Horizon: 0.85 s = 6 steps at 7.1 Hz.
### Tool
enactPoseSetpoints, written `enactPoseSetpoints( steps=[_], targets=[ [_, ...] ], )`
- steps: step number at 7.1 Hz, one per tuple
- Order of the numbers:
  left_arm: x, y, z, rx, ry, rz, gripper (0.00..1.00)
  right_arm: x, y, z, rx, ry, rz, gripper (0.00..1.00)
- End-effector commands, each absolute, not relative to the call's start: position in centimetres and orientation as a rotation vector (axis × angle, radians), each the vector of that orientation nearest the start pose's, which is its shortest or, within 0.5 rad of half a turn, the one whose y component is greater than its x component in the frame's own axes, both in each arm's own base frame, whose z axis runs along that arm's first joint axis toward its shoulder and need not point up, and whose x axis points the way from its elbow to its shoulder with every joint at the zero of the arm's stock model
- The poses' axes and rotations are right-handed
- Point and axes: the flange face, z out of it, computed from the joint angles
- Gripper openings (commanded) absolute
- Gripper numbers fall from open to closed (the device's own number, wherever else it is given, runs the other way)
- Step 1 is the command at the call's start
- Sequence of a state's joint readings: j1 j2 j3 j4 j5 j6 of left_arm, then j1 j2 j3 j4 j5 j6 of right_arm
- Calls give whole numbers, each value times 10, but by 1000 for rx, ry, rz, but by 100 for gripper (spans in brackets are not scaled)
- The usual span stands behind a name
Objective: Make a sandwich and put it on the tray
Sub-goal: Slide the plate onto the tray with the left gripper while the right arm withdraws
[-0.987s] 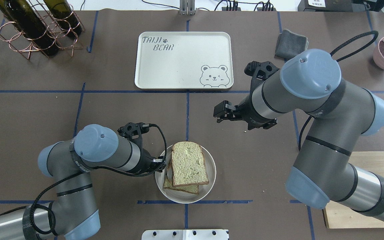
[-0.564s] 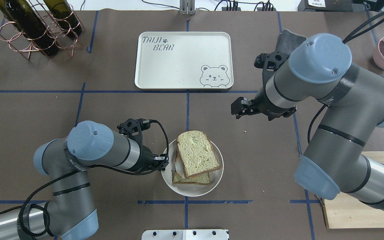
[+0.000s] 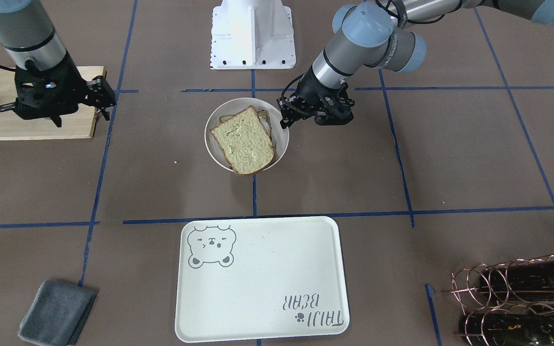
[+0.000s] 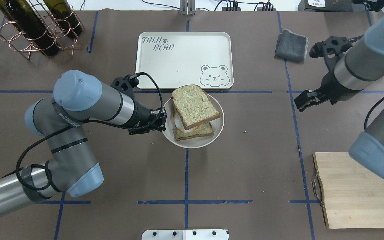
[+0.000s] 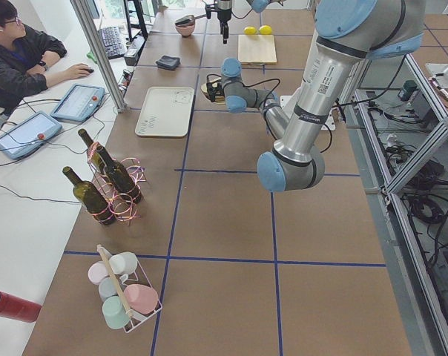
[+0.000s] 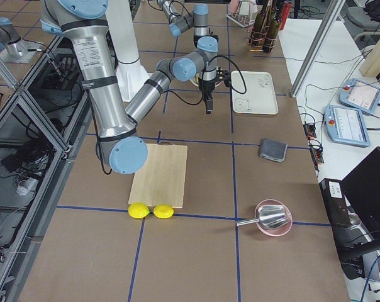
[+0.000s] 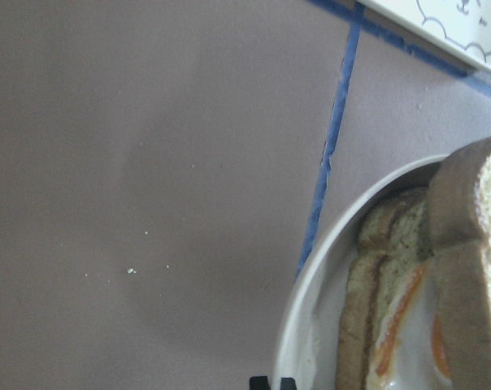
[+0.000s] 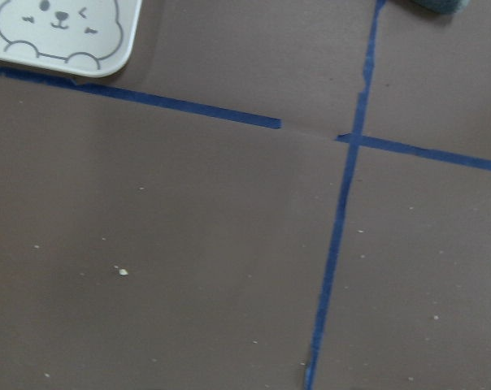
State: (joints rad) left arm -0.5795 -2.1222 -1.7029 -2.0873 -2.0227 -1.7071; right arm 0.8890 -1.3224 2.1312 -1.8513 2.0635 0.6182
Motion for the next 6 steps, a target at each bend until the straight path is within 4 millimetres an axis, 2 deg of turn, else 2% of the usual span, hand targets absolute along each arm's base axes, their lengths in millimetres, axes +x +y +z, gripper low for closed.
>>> enactPoseSetpoints(
  steps=[1, 2, 3, 4, 6],
  targets=[
    [509, -508, 206, -196, 1201, -579, 0, -178, -474, 371, 135, -659, -274, 100],
    [503, -533, 217, -212, 1204, -663, 0, -150, -486, 400, 107, -677, -300, 100],
    [517, -560, 230, -236, 1194, -745, 0, -120, -498, 428, 100, -679, -322, 100],
    [527, -580, 243, -192, 1182, -839, 0, -94, -507, 446, 96, -700, -326, 100],
    [539, -592, 262, -184, 1180, -855, 0, -50, -514, 488, 83, -709, -343, 100]
  ],
)
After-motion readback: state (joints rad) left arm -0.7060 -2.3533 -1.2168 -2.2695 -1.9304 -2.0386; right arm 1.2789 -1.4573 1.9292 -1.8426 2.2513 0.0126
